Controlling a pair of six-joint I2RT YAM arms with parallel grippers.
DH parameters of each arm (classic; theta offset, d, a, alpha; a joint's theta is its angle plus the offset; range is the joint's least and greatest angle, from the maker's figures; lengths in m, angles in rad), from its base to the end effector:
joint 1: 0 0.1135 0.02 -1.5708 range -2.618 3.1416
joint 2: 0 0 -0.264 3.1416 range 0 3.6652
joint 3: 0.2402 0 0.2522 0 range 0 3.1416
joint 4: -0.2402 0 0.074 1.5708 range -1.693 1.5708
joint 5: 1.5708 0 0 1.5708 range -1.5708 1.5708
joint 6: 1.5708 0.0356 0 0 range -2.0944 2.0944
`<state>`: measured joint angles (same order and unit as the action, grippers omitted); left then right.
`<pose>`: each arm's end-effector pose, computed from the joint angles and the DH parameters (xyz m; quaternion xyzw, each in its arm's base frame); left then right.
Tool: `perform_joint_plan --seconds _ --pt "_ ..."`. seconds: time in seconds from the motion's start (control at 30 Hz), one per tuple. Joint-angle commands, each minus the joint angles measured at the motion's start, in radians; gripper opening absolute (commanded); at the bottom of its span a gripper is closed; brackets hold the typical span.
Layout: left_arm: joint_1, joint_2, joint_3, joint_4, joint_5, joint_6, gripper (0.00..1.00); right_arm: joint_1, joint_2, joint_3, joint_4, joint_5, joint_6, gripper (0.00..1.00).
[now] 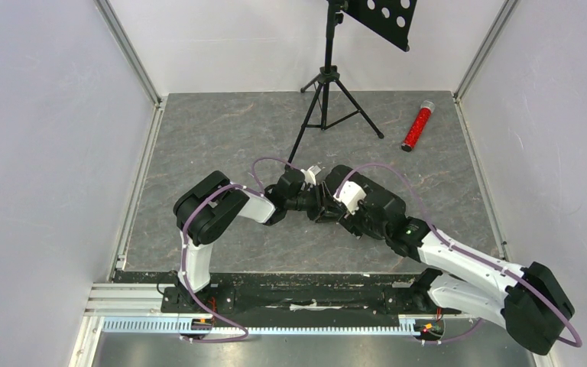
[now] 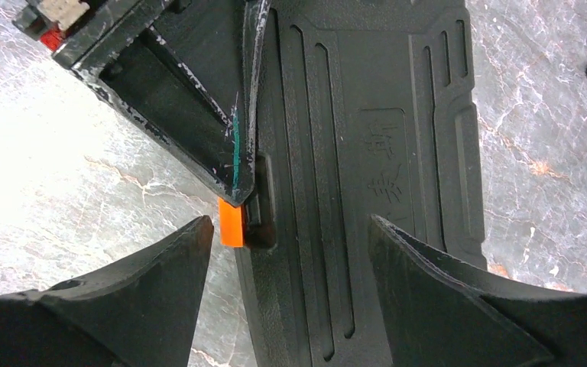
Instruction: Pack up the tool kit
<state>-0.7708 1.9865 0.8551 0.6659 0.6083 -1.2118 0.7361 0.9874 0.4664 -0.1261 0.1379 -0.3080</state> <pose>0.2565 -0.2775 0.1125 -0.0242 0.8268 -0.5587 0.0610 0.1545 0.1334 0.1981 -0.4187 0.7895 0.0342 0.4475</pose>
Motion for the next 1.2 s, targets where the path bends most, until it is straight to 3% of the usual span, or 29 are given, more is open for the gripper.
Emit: perform_joint_plan --seconds 0.0,0.27,0.53,0.77,0.93,1.17 --pt "0.001 -0.030 0.036 0.011 -0.011 -0.006 0.43 0.004 0.031 -0.018 0.084 0.015 -0.010 0.76" --pt "0.001 -0.033 0.035 0.008 -0.012 -0.007 0.43 -0.005 0.075 -0.036 0.093 0.050 0.013 0.71" --pt "0.001 -0.042 0.029 0.000 -0.018 0.003 0.44 -0.125 0.096 -0.050 0.079 -0.113 0.096 0.51" --pt "0.010 -0.094 0.005 -0.012 -0.066 0.017 0.47 -0.184 0.138 -0.040 0.036 -0.165 0.138 0.48" --pt "0.021 -0.176 -0.013 -0.106 -0.151 0.098 0.47 -0.215 0.168 -0.032 0.028 -0.169 0.168 0.45" --pt "0.001 -0.198 -0.007 -0.246 -0.198 0.179 0.40 -0.225 0.195 -0.023 0.019 -0.159 0.184 0.44"
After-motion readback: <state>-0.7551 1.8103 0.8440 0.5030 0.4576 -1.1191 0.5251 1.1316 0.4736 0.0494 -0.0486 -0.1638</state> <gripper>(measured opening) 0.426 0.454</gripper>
